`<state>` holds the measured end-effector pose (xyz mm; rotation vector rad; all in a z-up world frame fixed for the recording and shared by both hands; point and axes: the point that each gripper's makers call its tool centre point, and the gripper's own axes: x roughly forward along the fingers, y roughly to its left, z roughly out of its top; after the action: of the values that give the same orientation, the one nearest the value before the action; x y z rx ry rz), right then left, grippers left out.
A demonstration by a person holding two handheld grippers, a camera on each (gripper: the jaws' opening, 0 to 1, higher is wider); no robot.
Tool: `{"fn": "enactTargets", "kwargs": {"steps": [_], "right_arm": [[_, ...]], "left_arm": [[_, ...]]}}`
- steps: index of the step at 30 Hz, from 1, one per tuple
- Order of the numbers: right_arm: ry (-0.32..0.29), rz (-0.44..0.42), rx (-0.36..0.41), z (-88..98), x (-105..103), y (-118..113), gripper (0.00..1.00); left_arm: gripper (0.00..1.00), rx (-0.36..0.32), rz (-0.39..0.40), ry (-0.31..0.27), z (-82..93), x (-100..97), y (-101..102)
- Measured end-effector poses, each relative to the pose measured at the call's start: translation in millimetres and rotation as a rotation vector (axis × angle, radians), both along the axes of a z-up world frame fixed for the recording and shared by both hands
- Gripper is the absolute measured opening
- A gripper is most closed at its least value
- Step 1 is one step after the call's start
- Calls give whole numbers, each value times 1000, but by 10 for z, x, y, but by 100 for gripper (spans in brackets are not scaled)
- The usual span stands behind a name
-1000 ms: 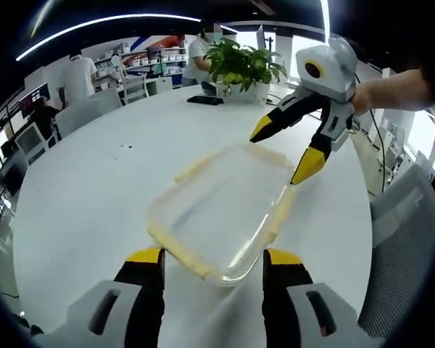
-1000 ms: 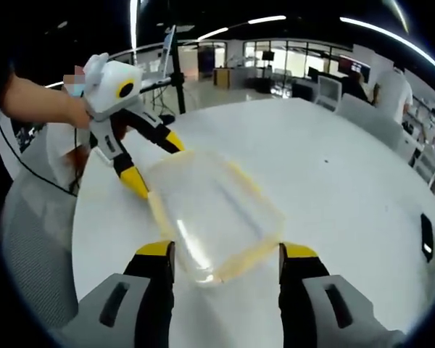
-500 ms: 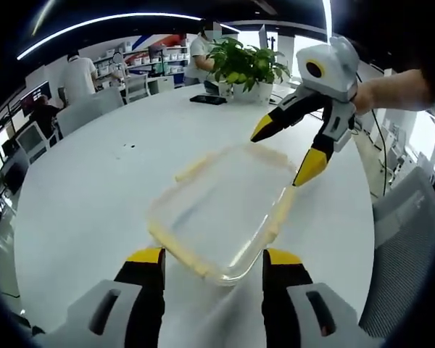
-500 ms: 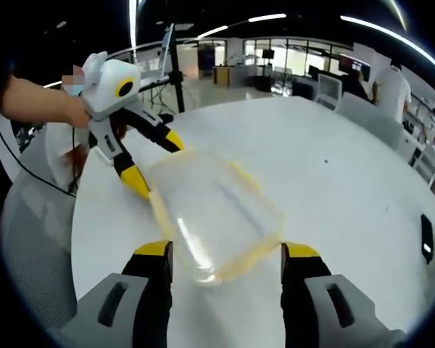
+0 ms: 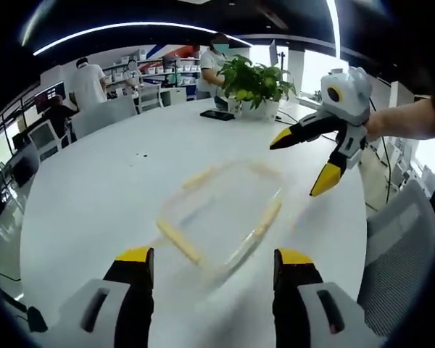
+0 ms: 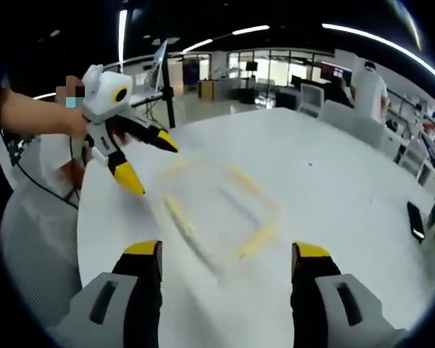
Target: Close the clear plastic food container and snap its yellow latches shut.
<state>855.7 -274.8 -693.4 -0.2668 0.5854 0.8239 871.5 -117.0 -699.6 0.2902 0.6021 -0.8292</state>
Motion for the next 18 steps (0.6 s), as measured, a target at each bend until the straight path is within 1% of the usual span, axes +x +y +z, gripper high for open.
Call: {"fn": "enactTargets", "kwargs": {"steps": [3,6,8,10,13,14,16,18], "right_arm": [[-10,-22,15,46,-123,-51,76],[-20,-34,10,61,-244,-107,79],[-30,-45,7,72,-325,-155,81],[-34,-56,8,73,-396,-205,83],[-41,-70,7,80,-488,-264,87],[-49,-88,7,92,-523,-305,88],[-58,-109,18,112,-566,-347,90],[-57,-126,30,126,-652,-386,91]], "left_arm": [[68,-8,12,-7,36,-90,36],[72,-27,36,-12,85,-188,79],[74,-42,45,-20,122,-285,98],[75,-35,51,-26,120,-368,135],[78,-35,57,-23,131,-502,173],[79,-46,65,-22,151,-557,187],[80,-58,74,-30,179,-648,212],[82,-64,87,-35,202,-728,238]]}}
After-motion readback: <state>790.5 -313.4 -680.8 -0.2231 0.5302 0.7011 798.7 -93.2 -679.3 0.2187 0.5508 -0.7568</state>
